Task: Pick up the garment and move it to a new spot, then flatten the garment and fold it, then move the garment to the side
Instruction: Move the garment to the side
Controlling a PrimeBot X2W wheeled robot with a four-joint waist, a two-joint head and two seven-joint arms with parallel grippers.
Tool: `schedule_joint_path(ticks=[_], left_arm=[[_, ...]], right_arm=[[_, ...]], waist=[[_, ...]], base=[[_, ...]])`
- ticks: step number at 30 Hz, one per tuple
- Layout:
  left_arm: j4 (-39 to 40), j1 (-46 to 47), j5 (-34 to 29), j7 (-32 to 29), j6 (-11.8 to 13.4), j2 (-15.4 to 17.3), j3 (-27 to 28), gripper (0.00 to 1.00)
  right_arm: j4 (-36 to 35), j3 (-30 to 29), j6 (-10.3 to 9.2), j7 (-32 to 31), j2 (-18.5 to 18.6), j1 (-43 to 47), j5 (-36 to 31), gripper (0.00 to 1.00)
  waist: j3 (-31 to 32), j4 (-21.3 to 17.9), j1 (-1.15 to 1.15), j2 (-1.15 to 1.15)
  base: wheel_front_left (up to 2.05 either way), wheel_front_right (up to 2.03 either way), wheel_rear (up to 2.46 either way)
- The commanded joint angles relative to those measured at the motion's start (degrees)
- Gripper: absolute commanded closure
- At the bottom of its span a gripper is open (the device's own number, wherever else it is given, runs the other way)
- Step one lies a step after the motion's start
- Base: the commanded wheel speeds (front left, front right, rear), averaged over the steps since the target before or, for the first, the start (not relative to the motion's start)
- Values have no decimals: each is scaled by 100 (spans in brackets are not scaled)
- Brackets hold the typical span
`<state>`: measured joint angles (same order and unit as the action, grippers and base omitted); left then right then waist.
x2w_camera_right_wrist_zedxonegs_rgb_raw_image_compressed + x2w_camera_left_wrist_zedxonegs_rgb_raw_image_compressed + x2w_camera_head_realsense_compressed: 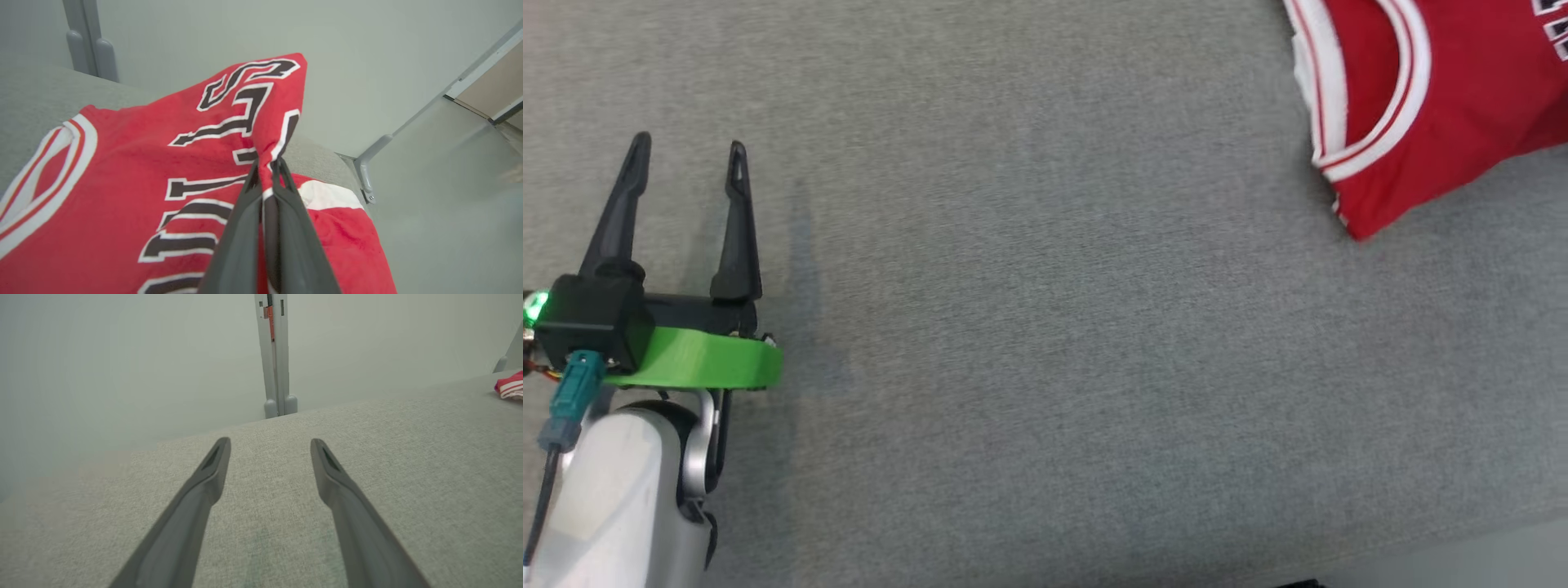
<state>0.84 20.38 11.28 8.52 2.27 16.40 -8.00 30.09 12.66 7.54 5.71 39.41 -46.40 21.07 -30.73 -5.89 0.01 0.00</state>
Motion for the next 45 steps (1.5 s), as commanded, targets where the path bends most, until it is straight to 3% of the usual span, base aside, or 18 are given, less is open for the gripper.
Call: schedule_joint_path(ticks=[1,10,19,20,21,32,41,45], left_arm=[[124,130,-42,-67,18,128,35,0],[944,64,-246,-604,60,480,40,0],[1367,60,-318,-808,77,548,-57,0],[1393,49,-318,-806,92,549,-54,0],[1402,40,-314,-795,96,549,-53,0],[866,-90,-73,-361,163,372,-32,0],[261,-562,222,103,246,136,36,0],[124,-846,354,235,309,67,102,0]], right_arm=[[39,-24,-9,42,100,-159,59,100],[762,153,-9,-5,695,-906,344,100],[1721,668,-9,-4,753,-1816,478,100],[1850,733,-9,-13,748,-1914,438,58],[1965,787,-9,-28,754,-1976,383,0],[2545,1154,-9,667,478,-2448,446,0],[1882,1526,-8,945,43,-1948,516,0],[1292,1352,-8,946,-246,-1478,470,0]], waist=[[-706,-805,-1,0],[-939,-1220,-1,0],[-1041,-1168,-1,0],[-1044,-1151,-1,0],[-1043,-1134,-1,0],[-505,-896,-1,0],[608,-500,-1,0],[1012,-357,-1,0]], base=[[0,0,0],[0,0,0],[0,0,0],[0,0,0],[0,0,0],[0,0,0],[0,0,0],[0,0,0]])
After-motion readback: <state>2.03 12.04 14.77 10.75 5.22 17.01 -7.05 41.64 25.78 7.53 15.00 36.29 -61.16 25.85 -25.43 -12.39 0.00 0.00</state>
